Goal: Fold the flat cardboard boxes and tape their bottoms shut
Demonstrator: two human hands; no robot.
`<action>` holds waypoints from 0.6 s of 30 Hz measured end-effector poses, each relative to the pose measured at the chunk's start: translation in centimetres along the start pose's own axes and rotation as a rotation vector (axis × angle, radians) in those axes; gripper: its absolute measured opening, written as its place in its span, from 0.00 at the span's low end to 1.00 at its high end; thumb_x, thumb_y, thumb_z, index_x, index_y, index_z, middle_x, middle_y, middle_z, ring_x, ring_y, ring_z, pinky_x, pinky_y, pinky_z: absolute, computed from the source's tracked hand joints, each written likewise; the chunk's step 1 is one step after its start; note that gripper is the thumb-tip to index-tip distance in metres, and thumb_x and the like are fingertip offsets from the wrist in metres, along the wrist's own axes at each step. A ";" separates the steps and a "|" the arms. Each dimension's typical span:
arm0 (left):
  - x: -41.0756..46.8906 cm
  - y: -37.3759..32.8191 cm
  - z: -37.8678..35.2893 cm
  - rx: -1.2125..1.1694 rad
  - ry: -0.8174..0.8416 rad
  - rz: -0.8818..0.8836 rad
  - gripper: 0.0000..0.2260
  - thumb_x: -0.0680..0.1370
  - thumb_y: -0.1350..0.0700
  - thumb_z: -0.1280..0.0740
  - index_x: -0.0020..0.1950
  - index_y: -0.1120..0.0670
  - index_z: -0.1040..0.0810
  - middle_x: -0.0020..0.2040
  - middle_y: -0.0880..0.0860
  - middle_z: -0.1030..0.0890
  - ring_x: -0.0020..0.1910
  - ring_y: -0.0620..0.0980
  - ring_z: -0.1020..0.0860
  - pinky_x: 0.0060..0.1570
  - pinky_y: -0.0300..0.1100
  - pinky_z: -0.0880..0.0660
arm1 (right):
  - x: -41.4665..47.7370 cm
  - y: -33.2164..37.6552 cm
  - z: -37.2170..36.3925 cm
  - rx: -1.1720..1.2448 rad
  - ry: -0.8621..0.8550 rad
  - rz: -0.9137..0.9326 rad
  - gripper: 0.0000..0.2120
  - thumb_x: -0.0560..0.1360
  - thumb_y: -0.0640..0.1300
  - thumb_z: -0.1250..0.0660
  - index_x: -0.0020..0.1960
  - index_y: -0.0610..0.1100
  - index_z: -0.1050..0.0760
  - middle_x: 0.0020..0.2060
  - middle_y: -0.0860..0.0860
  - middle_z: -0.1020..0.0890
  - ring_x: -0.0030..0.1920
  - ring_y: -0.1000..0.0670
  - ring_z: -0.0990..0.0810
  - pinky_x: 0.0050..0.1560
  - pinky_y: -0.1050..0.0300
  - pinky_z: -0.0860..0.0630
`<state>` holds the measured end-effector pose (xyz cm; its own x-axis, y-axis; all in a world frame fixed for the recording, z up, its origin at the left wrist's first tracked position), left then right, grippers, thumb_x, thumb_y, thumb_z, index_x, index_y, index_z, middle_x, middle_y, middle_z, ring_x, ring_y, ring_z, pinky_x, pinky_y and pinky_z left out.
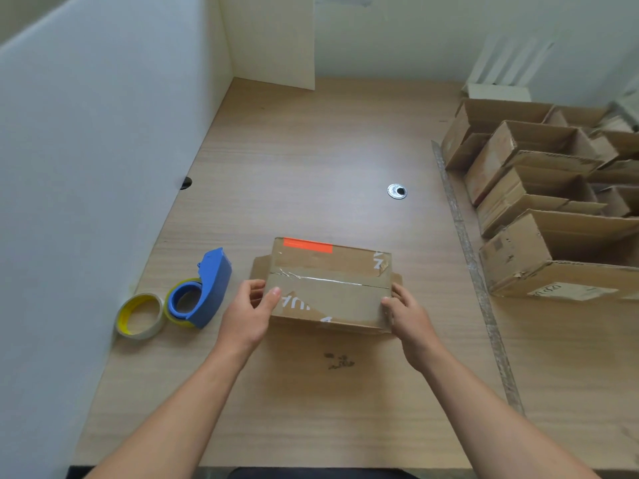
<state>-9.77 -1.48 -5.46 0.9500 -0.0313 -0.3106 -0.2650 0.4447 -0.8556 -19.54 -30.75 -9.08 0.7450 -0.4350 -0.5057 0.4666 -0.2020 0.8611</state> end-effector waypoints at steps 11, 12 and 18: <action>0.8 -4.1 0.2 -0.393 0.205 -0.044 0.24 0.74 0.33 0.34 0.57 0.52 0.25 0.57 0.49 0.19 0.61 0.49 0.22 0.64 0.53 0.27 | 0.6 2.8 1.1 0.319 0.100 -0.093 0.26 0.79 0.67 0.46 0.63 0.53 0.21 0.43 0.52 0.17 0.55 0.49 0.22 0.60 0.37 0.27; 0.8 -4.2 0.1 -0.414 0.215 -0.054 0.24 0.74 0.34 0.34 0.57 0.53 0.25 0.56 0.50 0.19 0.60 0.49 0.22 0.62 0.51 0.26 | 0.6 3.0 1.1 0.323 0.103 -0.077 0.22 0.80 0.65 0.45 0.62 0.53 0.21 0.46 0.52 0.16 0.57 0.49 0.22 0.62 0.38 0.27; 0.8 -4.8 -0.7 -0.369 0.347 -0.105 0.33 0.69 0.38 0.32 0.73 0.47 0.28 0.66 0.45 0.22 0.65 0.43 0.24 0.62 0.45 0.27 | 0.8 4.2 1.2 0.329 0.116 0.041 0.11 0.80 0.42 0.38 0.62 0.48 0.24 0.55 0.47 0.18 0.53 0.50 0.21 0.51 0.50 0.25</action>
<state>-7.82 -4.26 -1.92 0.8808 -0.3814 -0.2804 -0.2708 0.0798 -0.9593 -17.55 -33.02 -5.86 0.8181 -0.3497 -0.4565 0.2704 -0.4667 0.8421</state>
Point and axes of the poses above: each hand's wrist, its own x-axis towards the middle knuckle, its own z-axis out of the back of the hand, y = z × x, the point moved 10 cm from there along x, towards the middle knuckle
